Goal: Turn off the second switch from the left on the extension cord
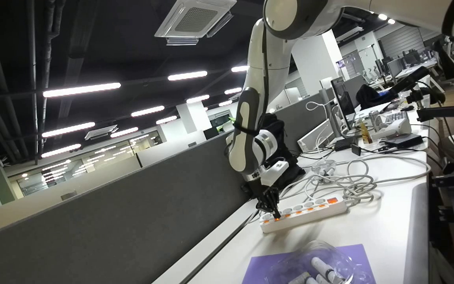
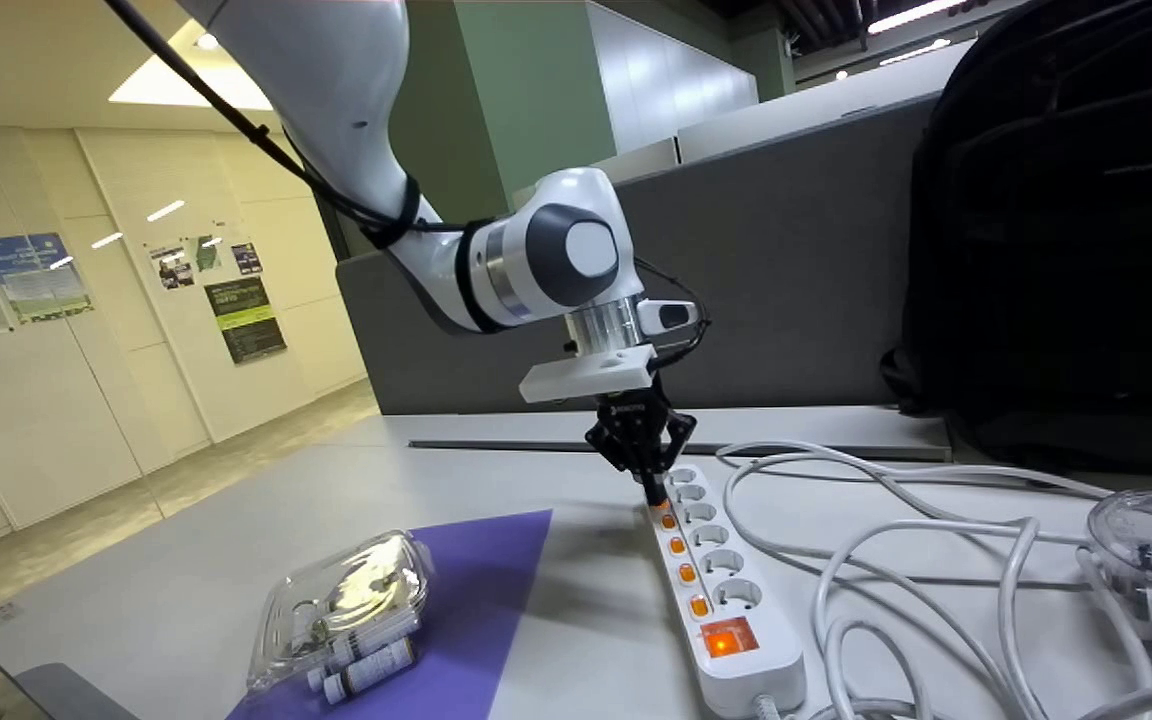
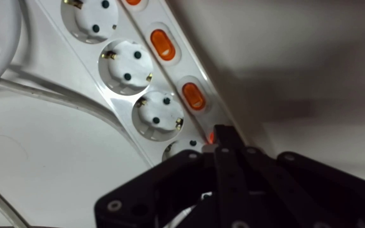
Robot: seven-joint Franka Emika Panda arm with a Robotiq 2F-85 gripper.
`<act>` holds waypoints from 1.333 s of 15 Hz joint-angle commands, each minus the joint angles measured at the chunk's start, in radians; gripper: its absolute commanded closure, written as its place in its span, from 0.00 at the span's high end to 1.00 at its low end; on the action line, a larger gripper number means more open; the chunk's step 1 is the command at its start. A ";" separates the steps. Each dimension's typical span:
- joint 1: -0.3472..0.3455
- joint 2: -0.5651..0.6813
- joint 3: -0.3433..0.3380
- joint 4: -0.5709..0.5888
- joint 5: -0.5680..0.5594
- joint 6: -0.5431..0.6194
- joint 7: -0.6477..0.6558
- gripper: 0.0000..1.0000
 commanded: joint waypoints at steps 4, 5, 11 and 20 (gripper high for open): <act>-0.031 0.028 0.017 0.019 0.052 -0.028 0.027 0.00; -0.038 0.032 0.020 0.019 0.067 -0.036 0.025 0.00; -0.066 0.052 0.022 0.033 0.136 -0.061 0.033 0.00; -0.134 0.056 0.070 0.051 0.274 -0.134 0.001 0.00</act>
